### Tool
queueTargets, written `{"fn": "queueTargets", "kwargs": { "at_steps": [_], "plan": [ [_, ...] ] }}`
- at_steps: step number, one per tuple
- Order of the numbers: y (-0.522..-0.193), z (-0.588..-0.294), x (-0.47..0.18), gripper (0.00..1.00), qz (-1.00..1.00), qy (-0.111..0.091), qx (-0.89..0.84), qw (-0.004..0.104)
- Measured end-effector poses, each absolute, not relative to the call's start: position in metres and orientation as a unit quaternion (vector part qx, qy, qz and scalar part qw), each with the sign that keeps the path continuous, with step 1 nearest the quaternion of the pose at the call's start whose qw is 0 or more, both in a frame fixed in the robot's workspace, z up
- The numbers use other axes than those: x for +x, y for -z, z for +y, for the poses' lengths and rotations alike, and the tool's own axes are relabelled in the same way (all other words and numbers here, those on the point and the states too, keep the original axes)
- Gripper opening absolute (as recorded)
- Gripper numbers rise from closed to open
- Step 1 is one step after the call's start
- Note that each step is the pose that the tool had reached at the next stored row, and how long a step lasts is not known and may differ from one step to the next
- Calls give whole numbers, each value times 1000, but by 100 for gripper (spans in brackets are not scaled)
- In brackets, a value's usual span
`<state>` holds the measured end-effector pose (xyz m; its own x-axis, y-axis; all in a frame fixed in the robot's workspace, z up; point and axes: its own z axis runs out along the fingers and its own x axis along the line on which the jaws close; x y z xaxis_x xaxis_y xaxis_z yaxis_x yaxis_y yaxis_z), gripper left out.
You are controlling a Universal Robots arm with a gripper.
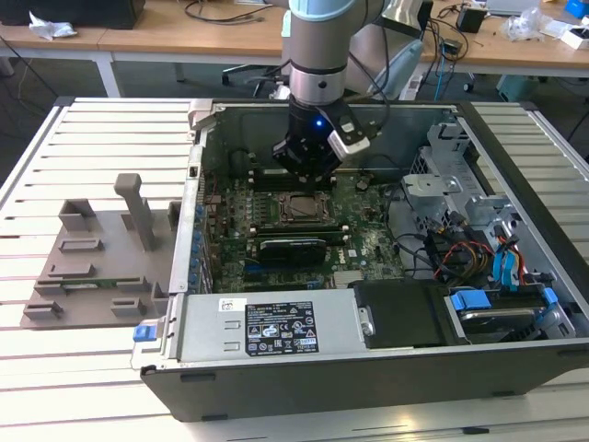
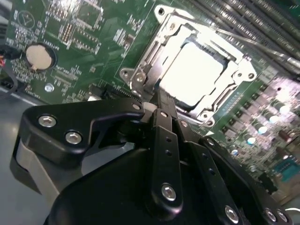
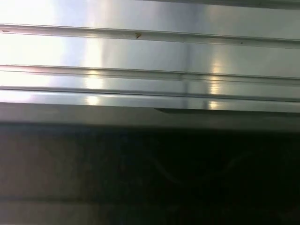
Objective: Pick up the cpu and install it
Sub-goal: 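Install the first cpu locking lever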
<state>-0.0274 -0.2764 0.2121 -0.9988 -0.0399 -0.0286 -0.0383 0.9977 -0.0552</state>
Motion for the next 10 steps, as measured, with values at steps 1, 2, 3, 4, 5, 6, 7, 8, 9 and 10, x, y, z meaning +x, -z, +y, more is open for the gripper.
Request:
{"fn": "queueTargets", "kwargs": {
  "at_steps": [1,2,3,4,5,6,7,8,9,10],
  "plan": [
    [-212,-278,-27,10,999,28,-20,15],
    [-212,-280,-27,10,999,29,-20,15],
    [-212,-281,-27,10,999,29,-20,15],
    [-212,-283,-27,10,999,29,-20,15],
    [-212,-284,-27,10,999,29,-20,15],
    [-212,-285,-27,10,999,29,-20,15],
    [-212,-287,-27,10,999,29,-20,15],
    [-212,-288,-27,10,999,29,-20,15],
    [-212,-290,-27,10,999,29,-20,15],
    [-212,-291,-27,10,999,29,-20,15]
  ]
}}
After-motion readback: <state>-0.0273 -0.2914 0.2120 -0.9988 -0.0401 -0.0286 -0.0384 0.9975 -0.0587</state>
